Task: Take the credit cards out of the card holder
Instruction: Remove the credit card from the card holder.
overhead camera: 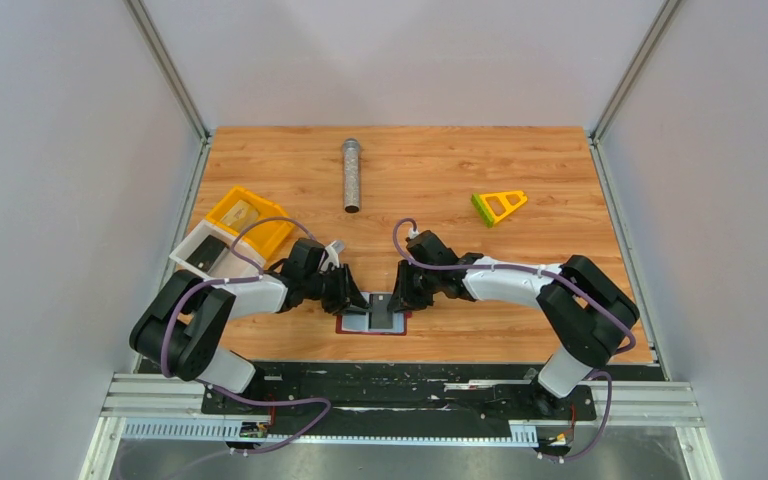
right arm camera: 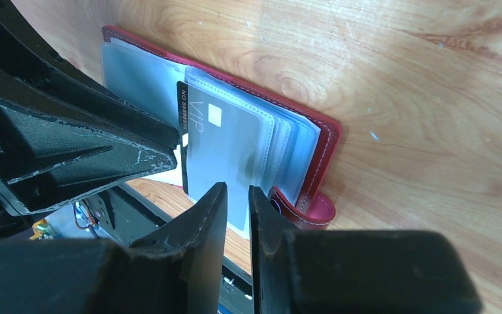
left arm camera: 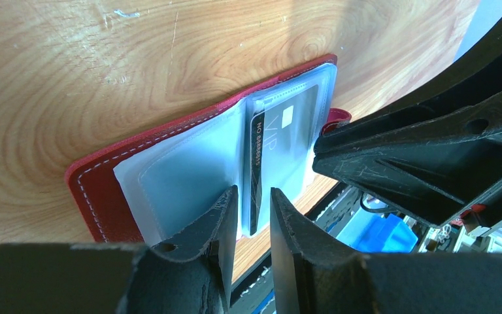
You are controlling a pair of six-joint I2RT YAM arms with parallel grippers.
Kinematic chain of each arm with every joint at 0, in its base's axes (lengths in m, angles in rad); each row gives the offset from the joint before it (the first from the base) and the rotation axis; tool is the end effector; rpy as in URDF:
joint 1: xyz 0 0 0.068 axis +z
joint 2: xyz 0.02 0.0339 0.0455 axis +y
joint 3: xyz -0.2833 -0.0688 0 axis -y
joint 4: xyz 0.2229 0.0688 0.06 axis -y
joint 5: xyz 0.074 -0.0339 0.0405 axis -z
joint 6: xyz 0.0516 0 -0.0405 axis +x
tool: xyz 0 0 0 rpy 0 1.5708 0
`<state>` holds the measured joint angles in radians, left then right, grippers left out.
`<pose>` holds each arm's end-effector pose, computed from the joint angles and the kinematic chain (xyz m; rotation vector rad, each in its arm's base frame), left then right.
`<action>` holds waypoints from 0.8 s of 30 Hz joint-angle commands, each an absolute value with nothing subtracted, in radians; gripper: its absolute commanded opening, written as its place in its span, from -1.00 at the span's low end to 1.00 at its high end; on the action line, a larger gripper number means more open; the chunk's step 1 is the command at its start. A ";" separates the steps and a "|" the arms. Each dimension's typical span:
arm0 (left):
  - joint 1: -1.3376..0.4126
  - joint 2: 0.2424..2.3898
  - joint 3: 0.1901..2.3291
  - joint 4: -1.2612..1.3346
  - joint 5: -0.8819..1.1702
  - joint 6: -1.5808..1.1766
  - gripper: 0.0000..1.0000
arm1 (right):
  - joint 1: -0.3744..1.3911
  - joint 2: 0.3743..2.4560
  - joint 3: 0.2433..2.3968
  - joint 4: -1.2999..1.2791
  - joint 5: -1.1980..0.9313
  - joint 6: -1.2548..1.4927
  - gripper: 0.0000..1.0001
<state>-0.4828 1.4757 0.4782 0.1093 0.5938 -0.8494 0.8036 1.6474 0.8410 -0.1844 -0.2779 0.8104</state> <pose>0.1975 -0.1361 0.1502 -0.2031 2.7013 -1.2389 0.2029 0.2308 0.1732 -0.1075 2.8057 0.8759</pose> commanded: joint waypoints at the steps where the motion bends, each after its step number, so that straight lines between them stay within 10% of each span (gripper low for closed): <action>1: -0.480 1.466 0.477 0.130 0.597 -0.840 -0.34 | 0.803 1.622 0.876 -0.165 -0.274 0.810 -0.60; 24: -0.480 1.482 0.460 0.166 0.602 -0.854 -0.34 | 0.805 1.695 0.860 -0.123 -0.299 0.832 -0.61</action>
